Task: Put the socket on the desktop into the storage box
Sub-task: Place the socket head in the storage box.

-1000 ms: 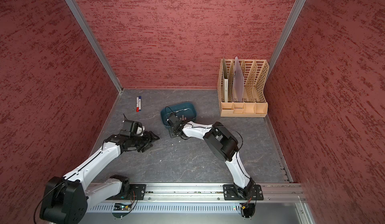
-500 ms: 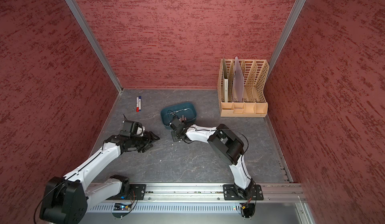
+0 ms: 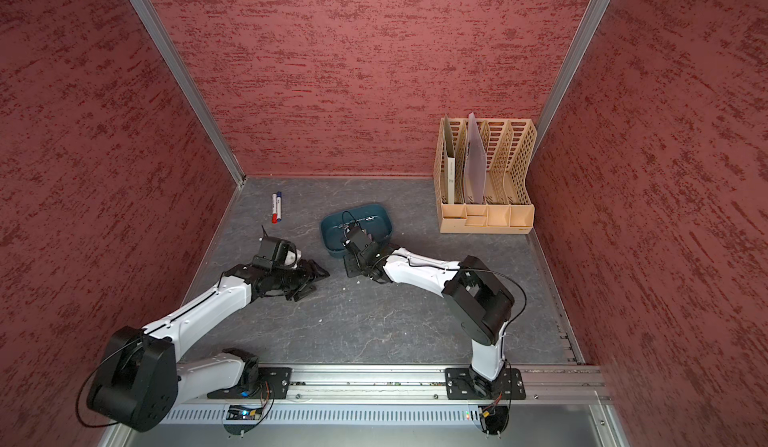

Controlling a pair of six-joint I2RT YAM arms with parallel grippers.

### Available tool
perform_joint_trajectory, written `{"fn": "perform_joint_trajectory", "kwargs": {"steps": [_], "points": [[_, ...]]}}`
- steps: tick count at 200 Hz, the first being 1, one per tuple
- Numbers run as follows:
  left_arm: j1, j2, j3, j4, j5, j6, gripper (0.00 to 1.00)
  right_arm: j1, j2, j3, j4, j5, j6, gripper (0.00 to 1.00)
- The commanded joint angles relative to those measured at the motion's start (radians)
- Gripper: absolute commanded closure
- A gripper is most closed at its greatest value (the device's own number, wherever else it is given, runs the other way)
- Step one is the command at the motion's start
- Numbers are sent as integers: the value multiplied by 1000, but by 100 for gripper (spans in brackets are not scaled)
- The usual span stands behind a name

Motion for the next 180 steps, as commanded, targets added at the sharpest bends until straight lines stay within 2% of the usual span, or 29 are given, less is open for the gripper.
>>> {"fn": "perform_joint_trajectory", "kwargs": {"steps": [1, 63, 127, 180], "points": [[-7, 33, 59, 53, -11, -13, 33, -28, -18, 65, -33, -21, -4, 84], [-4, 141, 178, 66, -11, -9, 33, -107, 46, 243, -130, -67, -38, 84], [21, 251, 281, 84, -5, -9, 33, -196, 207, 449, -253, -127, -22, 84], [48, 319, 317, 112, 3, -9, 33, -246, 314, 542, -279, -152, 7, 84]]}}
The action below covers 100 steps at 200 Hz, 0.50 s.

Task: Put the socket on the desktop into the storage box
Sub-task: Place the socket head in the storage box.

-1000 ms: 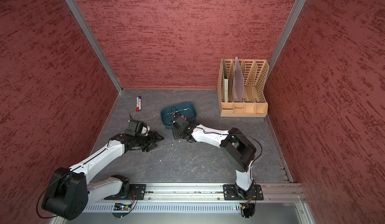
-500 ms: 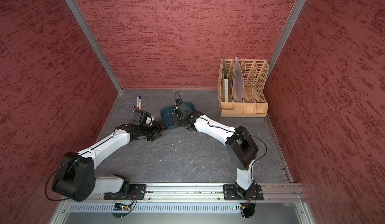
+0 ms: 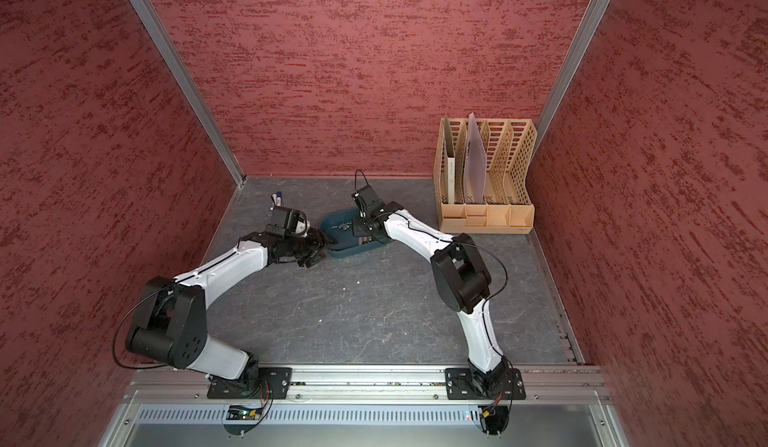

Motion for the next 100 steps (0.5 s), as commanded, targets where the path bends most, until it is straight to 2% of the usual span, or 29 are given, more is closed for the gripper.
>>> {"fn": "perform_joint_trajectory", "kwargs": {"steps": [1, 100], "points": [[12, 21, 24, 30, 2, -5, 33, -20, 35, 56, -33, -23, 20, 84], [54, 10, -15, 49, 1, 2, 33, -56, 214, 244, -89, -40, 54, 83]]}}
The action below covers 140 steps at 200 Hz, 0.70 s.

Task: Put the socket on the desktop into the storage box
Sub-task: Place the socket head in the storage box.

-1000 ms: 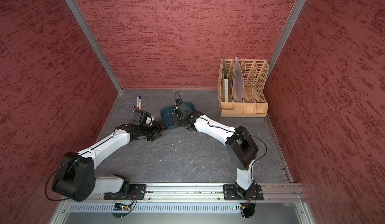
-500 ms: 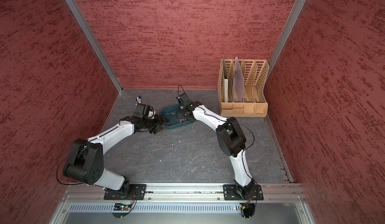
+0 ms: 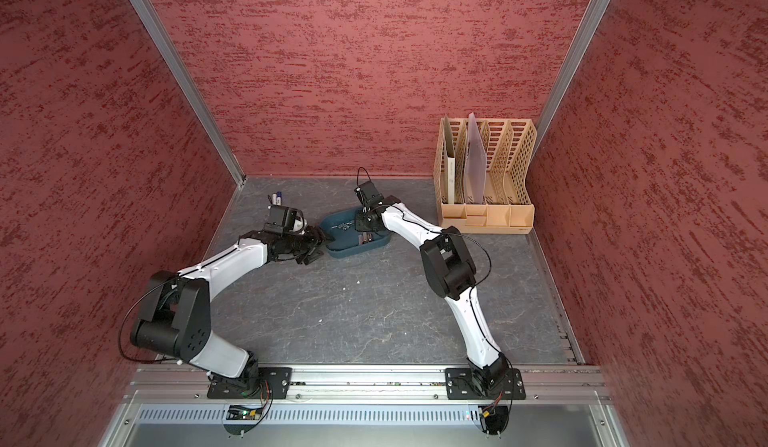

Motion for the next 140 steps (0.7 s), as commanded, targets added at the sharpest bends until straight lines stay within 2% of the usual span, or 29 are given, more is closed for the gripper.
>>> {"fn": "perform_joint_trajectory", "kwargs": {"steps": [1, 58, 100, 140], "points": [[15, -15, -19, 24, 1, 1, 34, -9, 26, 45, -29, -15, 19, 83], [29, -36, -58, 30, 6, 1, 33, -14, 80, 117, -54, -20, 28, 82], [37, -53, -79, 30, 7, 3, 34, -14, 93, 151, -69, -22, 30, 76], [42, -63, -86, 30, 9, 4, 34, -14, 81, 145, -74, -18, 30, 75]]}}
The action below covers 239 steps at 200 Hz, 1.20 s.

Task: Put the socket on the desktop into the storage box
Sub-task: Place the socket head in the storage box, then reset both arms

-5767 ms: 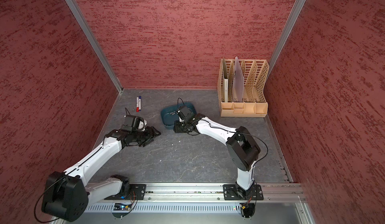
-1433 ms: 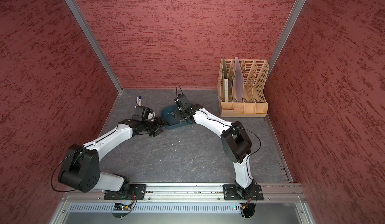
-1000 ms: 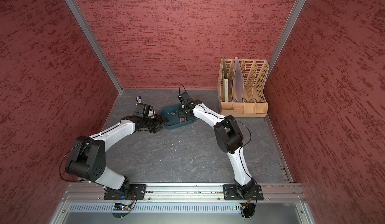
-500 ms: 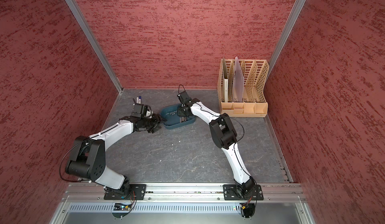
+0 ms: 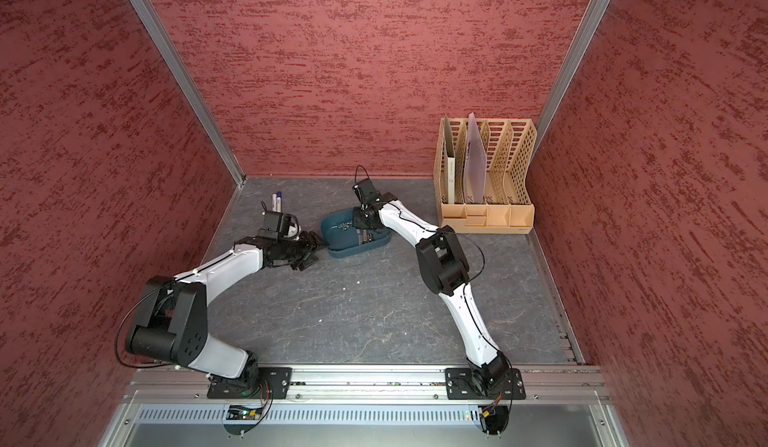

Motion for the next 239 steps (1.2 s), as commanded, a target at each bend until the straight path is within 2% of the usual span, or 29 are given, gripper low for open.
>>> {"fn": "perform_joint_trajectory", "kwargs": {"steps": [1, 94, 149, 184, 185, 186, 187, 188, 191, 219, 229, 239], "points": [[7, -27, -13, 17, 6, 4, 33, -6, 2, 19, -20, -1, 2, 75], [8, -34, 0, -2, -6, 30, 33, 17, -93, -60, 15, 17, -17, 67], [3, -45, 46, -61, -43, 81, 32, 26, -200, -168, 66, 14, -23, 55], [-8, -52, 82, -108, -77, 127, 25, 27, -306, -277, 102, 29, -37, 41], [-9, -53, 83, -109, -78, 128, 25, 27, -309, -280, 102, 30, -38, 31], [-10, -53, 83, -109, -79, 129, 24, 27, -312, -282, 102, 30, -38, 26], [-10, -53, 84, -110, -79, 129, 24, 27, -315, -285, 102, 30, -39, 14], [-10, -53, 85, -111, -80, 130, 23, 27, -317, -287, 103, 30, -40, 8], [-11, -54, 86, -113, -81, 133, 22, 27, -325, -295, 103, 31, -41, 3], [-24, -62, 93, -128, -104, 154, 12, 26, -399, -364, 116, 41, -52, 2], [-29, -66, 96, -135, -114, 164, 0, 27, -423, -387, 117, 42, -54, 2], [-35, -70, 98, -143, -126, 175, 0, 27, -448, -410, 122, 41, -54, 2]]}}
